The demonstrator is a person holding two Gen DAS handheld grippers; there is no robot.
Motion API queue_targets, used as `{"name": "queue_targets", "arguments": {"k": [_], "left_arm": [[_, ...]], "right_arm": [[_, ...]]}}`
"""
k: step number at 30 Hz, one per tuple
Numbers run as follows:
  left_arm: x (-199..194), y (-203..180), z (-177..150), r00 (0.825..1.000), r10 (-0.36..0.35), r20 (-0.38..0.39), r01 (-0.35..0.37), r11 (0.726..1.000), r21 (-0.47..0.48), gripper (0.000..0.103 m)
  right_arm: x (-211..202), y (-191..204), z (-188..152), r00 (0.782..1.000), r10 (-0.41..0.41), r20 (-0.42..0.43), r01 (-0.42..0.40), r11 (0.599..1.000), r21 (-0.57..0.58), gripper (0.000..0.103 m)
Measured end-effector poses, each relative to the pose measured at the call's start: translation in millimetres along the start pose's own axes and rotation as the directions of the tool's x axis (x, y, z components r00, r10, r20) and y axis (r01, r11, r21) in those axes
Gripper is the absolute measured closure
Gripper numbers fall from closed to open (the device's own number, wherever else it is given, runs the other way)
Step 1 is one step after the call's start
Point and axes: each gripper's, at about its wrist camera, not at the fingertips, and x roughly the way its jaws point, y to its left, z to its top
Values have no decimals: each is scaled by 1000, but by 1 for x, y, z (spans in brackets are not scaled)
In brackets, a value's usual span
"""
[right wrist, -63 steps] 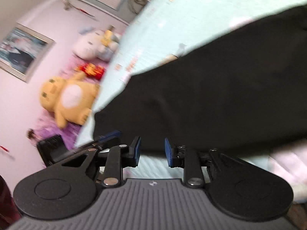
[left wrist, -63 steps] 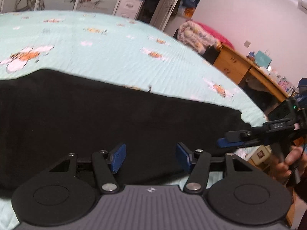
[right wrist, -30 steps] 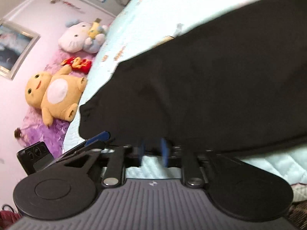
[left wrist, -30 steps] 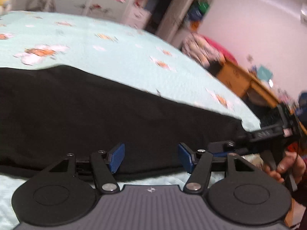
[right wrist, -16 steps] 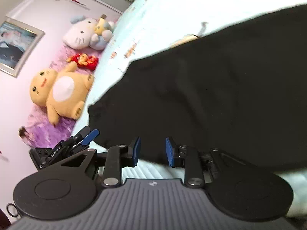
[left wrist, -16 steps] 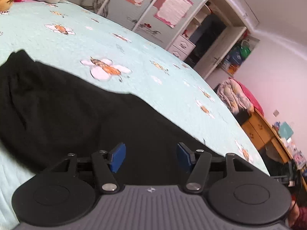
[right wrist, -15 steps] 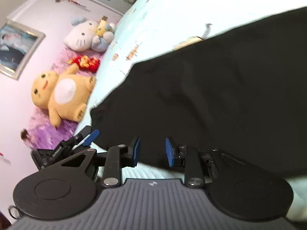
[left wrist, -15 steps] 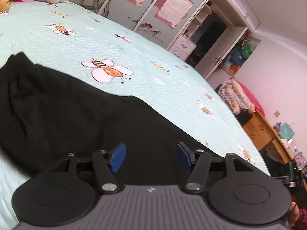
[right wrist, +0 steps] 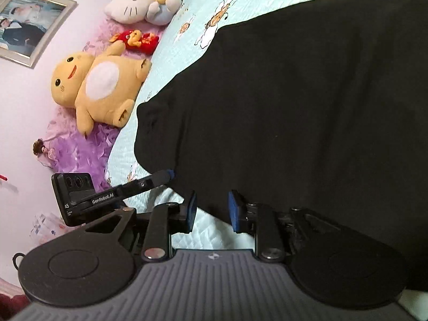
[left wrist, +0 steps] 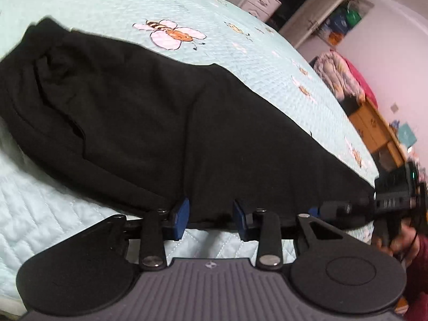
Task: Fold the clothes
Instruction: 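Grasp the sweatshirt edge with the right gripper while the left gripper holds the body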
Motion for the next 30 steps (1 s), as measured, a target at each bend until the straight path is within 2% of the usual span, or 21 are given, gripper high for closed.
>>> {"name": "queue_targets", "arguments": {"k": [3, 5, 7, 9, 10, 11, 13, 15, 18, 19, 21, 22, 23, 24, 26, 27, 30], "left_arm": [[-3, -8, 15, 996, -11, 87, 11, 1000, 1, 57], [5, -13, 26, 994, -25, 110, 25, 1000, 1, 54], [18, -13, 23, 998, -15, 53, 15, 1000, 14, 54], [30, -10, 16, 1000, -2, -15, 3, 999, 32, 54], [30, -7, 12, 1000, -4, -8, 4, 999, 44, 55], [29, -4, 8, 1000, -5, 0, 5, 999, 47, 55], [20, 0, 8, 1000, -6, 21, 7, 1000, -5, 55], [12, -1, 9, 999, -6, 54, 8, 1000, -30, 53], [7, -13, 7, 997, -41, 60, 39, 999, 34, 48], [12, -15, 4, 998, -42, 37, 40, 998, 48, 45], [25, -18, -5, 1000, -1, -7, 2, 997, 79, 47], [24, -19, -9, 1000, 2, 12, -3, 995, 97, 46], [21, -20, -8, 1000, 5, 8, -6, 996, 91, 46], [18, -21, -7, 1000, 6, 4, -7, 997, 82, 46], [10, -21, -2, 1000, -10, 15, 9, 998, 62, 46], [7, -20, 0, 999, -17, 29, 16, 998, 54, 46], [-1, -8, 4, 994, -13, 107, 14, 1000, -4, 46]], "right_arm": [[7, 8, 16, 999, 19, 48, -19, 1000, 3, 74], [15, 11, 27, 996, 40, 82, -41, 999, 7, 73], [33, 12, 31, 994, 80, 76, -82, 996, 24, 73], [54, 11, 28, 991, 130, 12, -131, 990, 58, 72], [65, 11, 22, 990, 133, -48, -129, 989, 65, 70], [72, 12, 15, 990, 116, -84, -113, 993, 41, 75], [67, 16, 9, 991, 111, -73, -111, 994, 1, 76], [59, 16, 13, 988, 144, -58, -142, 989, 39, 73], [49, 17, 19, 982, 186, 16, -187, 982, 34, 69], [49, 16, 19, 982, 186, 23, -186, 982, 36, 68], [57, 10, 15, 985, 171, -10, -171, 984, 42, 68], [65, 6, 11, 987, 153, -37, -152, 988, 37, 73], [67, 6, 9, 989, 143, -40, -141, 989, 31, 84], [66, 7, 9, 990, 136, -29, -135, 991, 24, 84], [61, 9, 11, 985, 171, -10, -171, 984, 52, 74], [59, 11, 14, 983, 185, 7, -185, 981, 51, 73], [62, 18, 19, 979, 200, 31, -201, 979, 28, 69]]}}
